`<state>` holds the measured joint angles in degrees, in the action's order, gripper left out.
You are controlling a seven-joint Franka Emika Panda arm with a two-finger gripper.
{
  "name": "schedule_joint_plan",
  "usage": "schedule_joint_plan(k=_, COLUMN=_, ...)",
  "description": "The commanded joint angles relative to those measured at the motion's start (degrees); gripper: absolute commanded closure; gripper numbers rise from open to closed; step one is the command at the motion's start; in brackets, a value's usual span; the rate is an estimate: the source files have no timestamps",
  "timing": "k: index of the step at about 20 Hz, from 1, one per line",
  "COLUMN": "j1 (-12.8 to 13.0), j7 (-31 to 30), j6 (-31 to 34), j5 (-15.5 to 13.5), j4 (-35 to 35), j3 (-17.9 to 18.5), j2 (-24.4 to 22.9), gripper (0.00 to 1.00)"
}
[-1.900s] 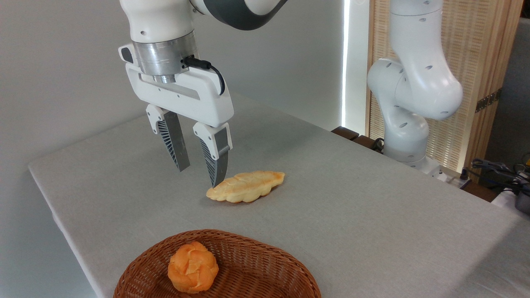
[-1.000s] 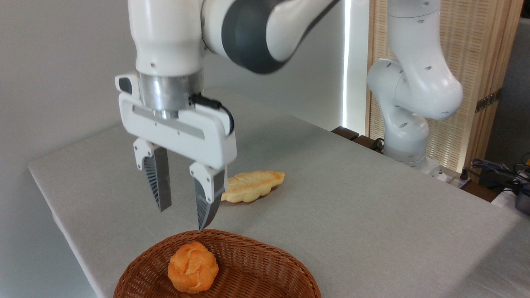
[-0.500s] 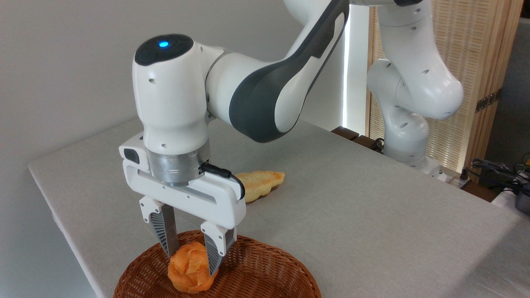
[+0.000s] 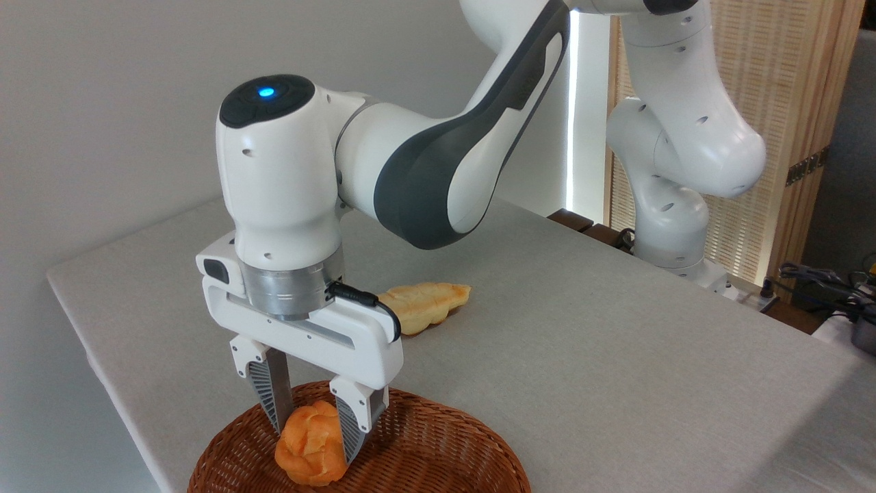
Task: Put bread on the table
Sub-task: 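Close the gripper on the round orange bun in the basket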
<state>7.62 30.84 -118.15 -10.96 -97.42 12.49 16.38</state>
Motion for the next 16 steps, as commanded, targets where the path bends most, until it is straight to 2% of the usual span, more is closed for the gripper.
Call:
schedule_joint_plan(k=1, j1=0.0, j7=0.5, j6=-0.9, j5=-0.2, j4=-0.1, j3=0.1, j2=0.8, gripper=0.00)
schedule_joint_plan(k=4, j1=0.0, j7=0.9, j6=-0.9, j5=-0.2, j4=-0.1, j3=0.0, j2=0.8, gripper=0.01)
schedule_joint_plan(k=5, j1=0.0, j7=1.6, j6=-0.9, j5=-0.2, j4=-0.1, j3=0.0, j2=0.8, gripper=0.13)
schedule_joint_plan(k=7, j1=0.0, j7=2.4, j6=-0.9, j5=-0.2, j4=-0.1, j3=0.1, j2=0.8, gripper=0.44)
schedule_joint_plan(k=9, j1=0.0, j7=2.5, j6=-0.9, j5=-0.4, j4=-0.1, j3=0.2, j2=0.7, gripper=0.60)
schedule_joint_plan(k=16, j1=0.0, j7=2.6, j6=-0.9, j5=-0.4, j4=0.2, j3=0.4, j2=0.4, gripper=0.61)
